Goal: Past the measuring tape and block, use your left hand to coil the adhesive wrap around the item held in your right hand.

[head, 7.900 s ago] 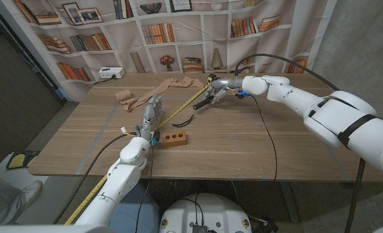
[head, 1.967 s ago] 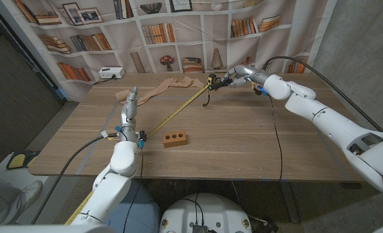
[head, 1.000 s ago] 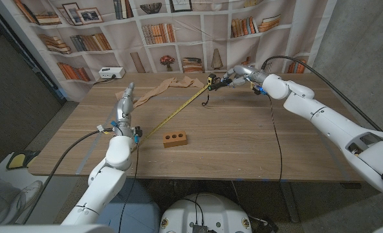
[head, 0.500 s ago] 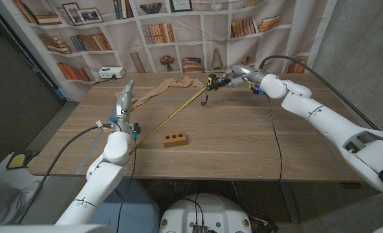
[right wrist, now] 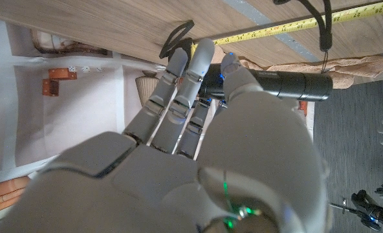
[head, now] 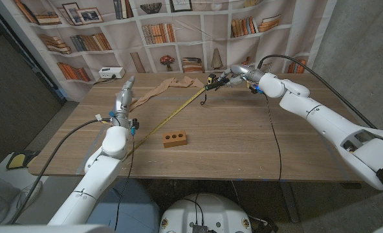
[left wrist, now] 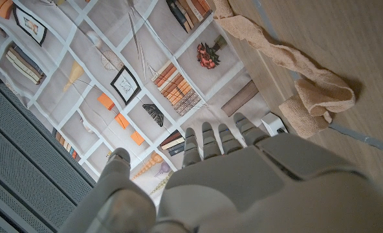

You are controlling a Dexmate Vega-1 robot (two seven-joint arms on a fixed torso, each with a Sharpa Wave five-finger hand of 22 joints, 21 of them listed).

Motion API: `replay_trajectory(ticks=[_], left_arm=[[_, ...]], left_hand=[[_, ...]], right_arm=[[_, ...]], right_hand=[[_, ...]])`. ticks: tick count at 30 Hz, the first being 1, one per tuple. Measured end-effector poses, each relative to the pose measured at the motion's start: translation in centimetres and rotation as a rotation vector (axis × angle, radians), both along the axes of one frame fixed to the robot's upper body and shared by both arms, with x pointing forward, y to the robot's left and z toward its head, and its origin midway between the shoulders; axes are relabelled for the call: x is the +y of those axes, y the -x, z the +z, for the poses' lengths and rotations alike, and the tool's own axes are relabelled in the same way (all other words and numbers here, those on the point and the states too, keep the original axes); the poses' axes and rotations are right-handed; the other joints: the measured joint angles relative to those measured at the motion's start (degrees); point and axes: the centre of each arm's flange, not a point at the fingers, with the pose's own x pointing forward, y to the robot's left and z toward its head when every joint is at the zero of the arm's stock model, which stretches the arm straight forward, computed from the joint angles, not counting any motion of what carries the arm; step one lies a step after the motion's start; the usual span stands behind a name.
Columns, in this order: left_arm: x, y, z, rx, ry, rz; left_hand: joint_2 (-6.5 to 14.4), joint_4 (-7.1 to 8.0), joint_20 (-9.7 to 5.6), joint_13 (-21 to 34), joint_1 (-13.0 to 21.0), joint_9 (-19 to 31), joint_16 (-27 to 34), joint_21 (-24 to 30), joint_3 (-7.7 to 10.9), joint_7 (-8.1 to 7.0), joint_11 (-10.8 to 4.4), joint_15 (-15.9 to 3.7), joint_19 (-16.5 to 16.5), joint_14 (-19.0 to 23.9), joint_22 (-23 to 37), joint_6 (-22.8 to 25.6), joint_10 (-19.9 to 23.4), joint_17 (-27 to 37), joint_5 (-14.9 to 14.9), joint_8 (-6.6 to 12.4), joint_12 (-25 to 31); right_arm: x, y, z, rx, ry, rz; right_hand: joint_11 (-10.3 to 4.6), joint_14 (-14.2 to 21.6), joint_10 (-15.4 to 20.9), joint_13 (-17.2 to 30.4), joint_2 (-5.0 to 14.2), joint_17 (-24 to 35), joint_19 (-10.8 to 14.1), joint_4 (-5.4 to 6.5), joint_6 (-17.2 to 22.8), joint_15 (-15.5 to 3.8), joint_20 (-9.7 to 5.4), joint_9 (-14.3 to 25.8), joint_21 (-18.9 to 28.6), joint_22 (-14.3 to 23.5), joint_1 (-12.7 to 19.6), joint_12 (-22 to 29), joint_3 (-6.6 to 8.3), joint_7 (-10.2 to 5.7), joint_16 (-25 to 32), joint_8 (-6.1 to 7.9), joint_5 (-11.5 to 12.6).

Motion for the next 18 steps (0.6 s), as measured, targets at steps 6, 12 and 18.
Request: replay_trajectory(ticks=[6, 12, 18], left_arm=[[0.3, -0.4, 0.4, 0.005, -0.011, 0.003], [0.7, -0.6, 0.4, 0.010, -0.011, 0.014], [1.1, -0.8, 0.4, 0.015, -0.005, 0.026]], left_hand=[[0.46, -0.23, 0.00, 0.00, 0.46, 0.00, 0.00, 0.00, 0.23, 0.00, 0.00, 0.21, 0.00, -0.21, 0.00, 0.00, 0.00, 0.00, 0.00, 0.00, -0.27], [0.46, -0.47, 0.00, 0.00, 0.46, 0.00, -0.03, 0.00, 0.47, 0.00, 0.00, 0.21, 0.00, -0.21, 0.00, 0.00, 0.00, 0.00, 0.00, 0.00, -0.27], [0.69, -0.47, -1.25, 0.00, 0.69, 0.00, -0.27, 0.00, 0.47, 0.00, -0.13, -0.21, -0.41, -0.63, 0.00, 0.00, -0.13, 0.00, 0.00, 0.00, -0.48]], right_arm=[[0.2, 0.0, 0.1, -0.002, 0.001, 0.001], [0.2, 0.0, 0.2, -0.001, 0.002, -0.002], [0.3, 0.0, 0.2, -0.002, 0.002, -0.002]], right_hand=[[0.00, 0.00, 0.00, 0.00, 0.00, 0.04, 0.00, 0.00, 0.00, 0.00, 0.00, 0.21, 0.06, -0.28, 0.00, 0.00, 0.00, 0.00, -0.16, -0.17, -0.01], [0.00, 0.01, 0.00, 0.00, 0.00, 0.31, 0.01, 0.00, 0.06, 0.01, 0.00, 0.37, 0.71, -0.28, 0.00, 0.00, 0.00, -0.06, -0.38, -0.33, -0.04], [0.00, 0.28, 0.00, 0.00, -0.01, 0.30, -0.20, 0.00, 0.07, -0.07, -0.21, 0.36, 0.73, -0.27, -0.01, 0.00, 0.00, -0.06, -0.40, -0.49, -0.05]])
